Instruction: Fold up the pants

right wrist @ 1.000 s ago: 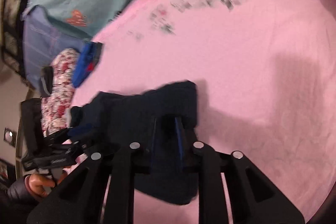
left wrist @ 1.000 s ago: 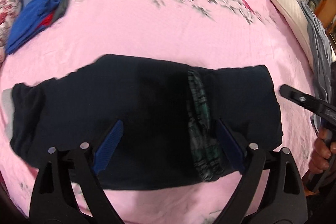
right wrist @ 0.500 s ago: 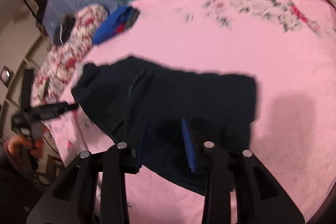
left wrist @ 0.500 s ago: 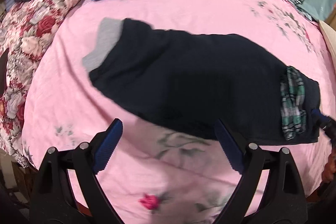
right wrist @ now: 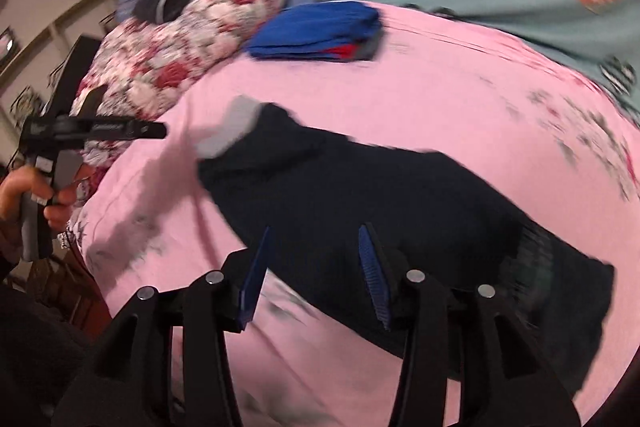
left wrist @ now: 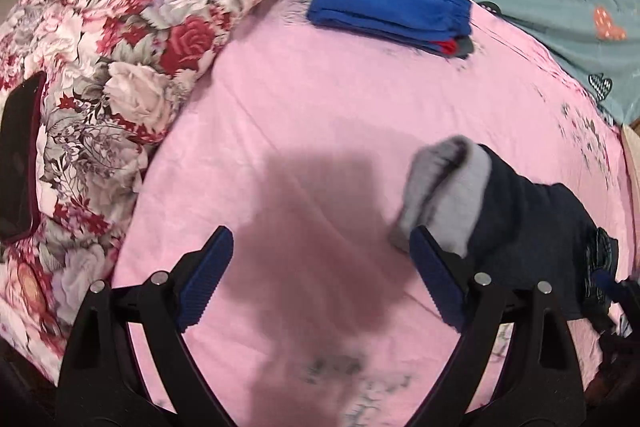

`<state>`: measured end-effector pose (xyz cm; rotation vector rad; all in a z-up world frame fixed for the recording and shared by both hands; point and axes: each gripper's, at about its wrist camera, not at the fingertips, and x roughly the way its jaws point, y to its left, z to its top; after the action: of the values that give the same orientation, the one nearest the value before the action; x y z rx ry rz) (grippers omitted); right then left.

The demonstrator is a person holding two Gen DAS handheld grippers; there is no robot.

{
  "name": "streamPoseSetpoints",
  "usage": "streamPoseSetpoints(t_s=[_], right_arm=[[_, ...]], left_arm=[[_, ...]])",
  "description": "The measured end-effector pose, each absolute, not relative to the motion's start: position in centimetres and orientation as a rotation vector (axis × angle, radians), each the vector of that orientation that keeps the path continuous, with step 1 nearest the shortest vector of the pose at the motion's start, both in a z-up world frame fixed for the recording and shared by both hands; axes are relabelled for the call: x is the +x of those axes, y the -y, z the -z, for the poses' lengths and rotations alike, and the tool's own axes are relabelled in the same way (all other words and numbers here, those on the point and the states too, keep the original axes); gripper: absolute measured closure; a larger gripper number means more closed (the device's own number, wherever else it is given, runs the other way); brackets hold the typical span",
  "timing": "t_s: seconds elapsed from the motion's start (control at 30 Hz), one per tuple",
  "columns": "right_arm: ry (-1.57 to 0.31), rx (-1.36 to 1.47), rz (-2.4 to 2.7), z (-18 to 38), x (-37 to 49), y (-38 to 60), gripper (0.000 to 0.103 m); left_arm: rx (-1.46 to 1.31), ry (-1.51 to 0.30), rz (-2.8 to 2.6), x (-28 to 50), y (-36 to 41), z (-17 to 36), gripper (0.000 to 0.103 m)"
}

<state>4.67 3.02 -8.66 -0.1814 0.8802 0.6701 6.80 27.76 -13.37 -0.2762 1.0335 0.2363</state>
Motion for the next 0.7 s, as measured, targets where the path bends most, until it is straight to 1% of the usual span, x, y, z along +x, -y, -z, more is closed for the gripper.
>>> streamPoseSetpoints(t_s=[0.1, 0.23, 0.53, 0.7], right_arm=[[-0.905, -0.262, -0.682, 9.0, 4.5, -8.5, 0.054], [-0.906, -0.387, -0.677, 9.8, 3.3, -11.9, 0.053], [-0.909, -0.461, -0.644, 10.6, 5.1, -15.9, 0.052], [-0.936, -0.529, -0.602, 12.2, 6.3, -17.6, 0.052]], left_arm=[[-0.309, -1.051, -0.205, 6.9, -29.8, 14.1, 0.011], [-0.339, -1.058, -0.162, 6.9, -30.9, 15.0, 0.009], [-0.395, -1.057, -0.084, 7.4, -31.9, 16.0, 0.007], [-0.415, -1.064, -0.052, 8.6, -32.3, 16.7, 0.007]])
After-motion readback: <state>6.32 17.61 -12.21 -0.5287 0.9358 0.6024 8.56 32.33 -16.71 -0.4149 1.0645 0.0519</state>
